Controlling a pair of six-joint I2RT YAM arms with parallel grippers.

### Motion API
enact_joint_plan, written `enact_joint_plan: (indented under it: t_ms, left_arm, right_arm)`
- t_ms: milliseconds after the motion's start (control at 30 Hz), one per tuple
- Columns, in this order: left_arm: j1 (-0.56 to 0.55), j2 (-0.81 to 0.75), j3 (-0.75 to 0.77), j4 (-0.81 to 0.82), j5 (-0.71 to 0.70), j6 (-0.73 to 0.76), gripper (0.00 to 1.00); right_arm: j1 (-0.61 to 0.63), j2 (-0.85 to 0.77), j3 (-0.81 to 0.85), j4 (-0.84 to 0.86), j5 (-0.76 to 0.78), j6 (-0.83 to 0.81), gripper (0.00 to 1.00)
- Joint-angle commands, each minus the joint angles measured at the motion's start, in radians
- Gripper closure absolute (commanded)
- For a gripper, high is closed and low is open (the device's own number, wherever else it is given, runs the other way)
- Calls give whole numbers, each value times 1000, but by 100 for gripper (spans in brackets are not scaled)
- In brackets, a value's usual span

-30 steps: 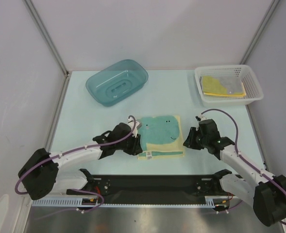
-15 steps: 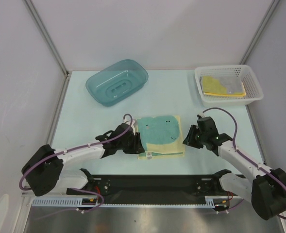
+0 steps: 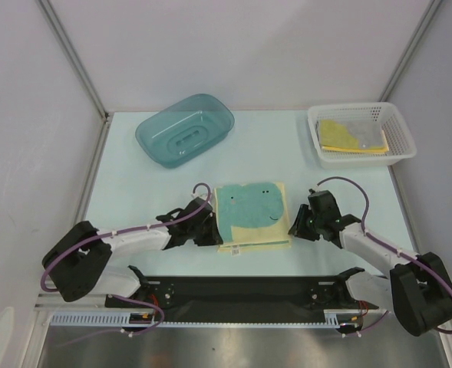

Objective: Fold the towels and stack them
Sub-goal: Fold the towel

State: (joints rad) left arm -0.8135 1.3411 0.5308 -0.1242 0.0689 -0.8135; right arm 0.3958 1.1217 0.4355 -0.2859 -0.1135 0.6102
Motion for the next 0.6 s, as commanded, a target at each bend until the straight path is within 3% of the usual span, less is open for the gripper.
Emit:
enact_joint_plan:
  t_ms: [0,167,400,567]
  left_arm:
    - [-9,0,-6,20,-29,-15,83]
    - [-9,12,0,15,-29,-10,99]
    - [-10,13,12,6,-27,-6,100]
    - [-10,1,52,-54,-53,5,100]
  right_arm:
    - [11,0,-18,42,-3,10,67]
    - [21,-16,-18,37,8,13,80]
    - [23,-43,-14,45,-2,11,98]
    - [25,-65,14,44,-17,-4,100]
